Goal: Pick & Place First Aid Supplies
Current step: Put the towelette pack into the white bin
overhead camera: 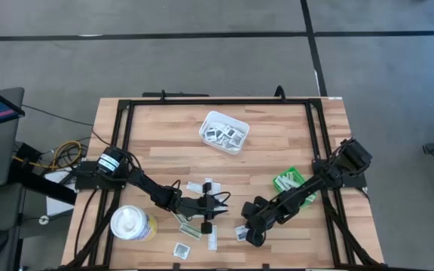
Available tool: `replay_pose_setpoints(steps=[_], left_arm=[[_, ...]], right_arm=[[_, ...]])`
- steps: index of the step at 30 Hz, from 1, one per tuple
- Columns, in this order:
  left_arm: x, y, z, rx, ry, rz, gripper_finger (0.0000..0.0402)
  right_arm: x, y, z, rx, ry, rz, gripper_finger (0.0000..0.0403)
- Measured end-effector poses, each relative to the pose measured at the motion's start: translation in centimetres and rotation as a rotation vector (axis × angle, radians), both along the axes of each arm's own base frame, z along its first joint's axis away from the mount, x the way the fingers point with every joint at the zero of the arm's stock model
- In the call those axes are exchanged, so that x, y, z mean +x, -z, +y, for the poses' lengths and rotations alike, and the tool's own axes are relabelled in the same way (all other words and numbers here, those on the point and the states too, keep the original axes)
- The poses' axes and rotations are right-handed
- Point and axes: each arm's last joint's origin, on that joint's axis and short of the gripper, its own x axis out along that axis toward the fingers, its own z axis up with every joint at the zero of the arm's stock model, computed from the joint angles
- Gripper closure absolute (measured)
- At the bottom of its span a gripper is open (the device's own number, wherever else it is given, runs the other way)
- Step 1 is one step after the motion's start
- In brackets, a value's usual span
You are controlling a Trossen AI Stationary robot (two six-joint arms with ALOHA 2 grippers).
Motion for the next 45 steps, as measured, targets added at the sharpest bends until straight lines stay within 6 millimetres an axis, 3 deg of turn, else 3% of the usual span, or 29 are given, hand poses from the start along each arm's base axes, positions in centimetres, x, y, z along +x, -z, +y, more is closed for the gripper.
replay_pose_setpoints(steps=[8, 12, 15, 21, 25, 29, 35, 40, 45], left_arm=[[0.0, 0.0, 0.0, 0.0, 0.0, 0.0, 0.0321], [0.0, 0.0, 0.0, 0.0, 0.0, 0.0, 0.0321], [0.0, 0.0, 0.0, 0.0, 0.0, -0.001, 0.0321], [0.0, 0.0, 0.0, -0.001, 0.0, -0.002, 0.0321], [0.0, 0.0, 0.0, -0.001, 0.0, -0.002, 0.0321], [0.0, 0.0, 0.0, -0.001, 0.0, -0.002, 0.0321], [0.0, 0.0, 0.0, 0.0, 0.0, -0.001, 0.0321], [0.0, 0.0, 0.0, 0.0, 0.0, 0.0, 0.0321], [0.0, 0.0, 0.0, 0.001, -0.001, 0.0, 0.0321]], right_arm=[[0.2, -1.8, -0.9, -0.043, -0.088, -0.06, 0.0401], [0.5, -5.0, -2.6, -0.105, -0.112, -0.164, 0.04], [0.1, -7.7, -5.2, -0.279, -0.052, -0.222, 0.0401], [-0.6, -13.0, -11.8, -0.762, 0.249, -0.347, 0.0402], [0.0, -15.0, -15.8, -0.856, 0.396, -0.395, 0.0402], [1.1, -14.3, -18.9, -0.874, 0.451, -0.354, 0.0402], [2.6, -10.6, -22.2, -0.877, 0.445, -0.19, 0.0402], [3.1, -9.2, -23.0, -0.894, 0.437, -0.135, 0.0401], [3.4, -10.0, -22.8, -0.949, 0.352, -0.131, 0.0401]])
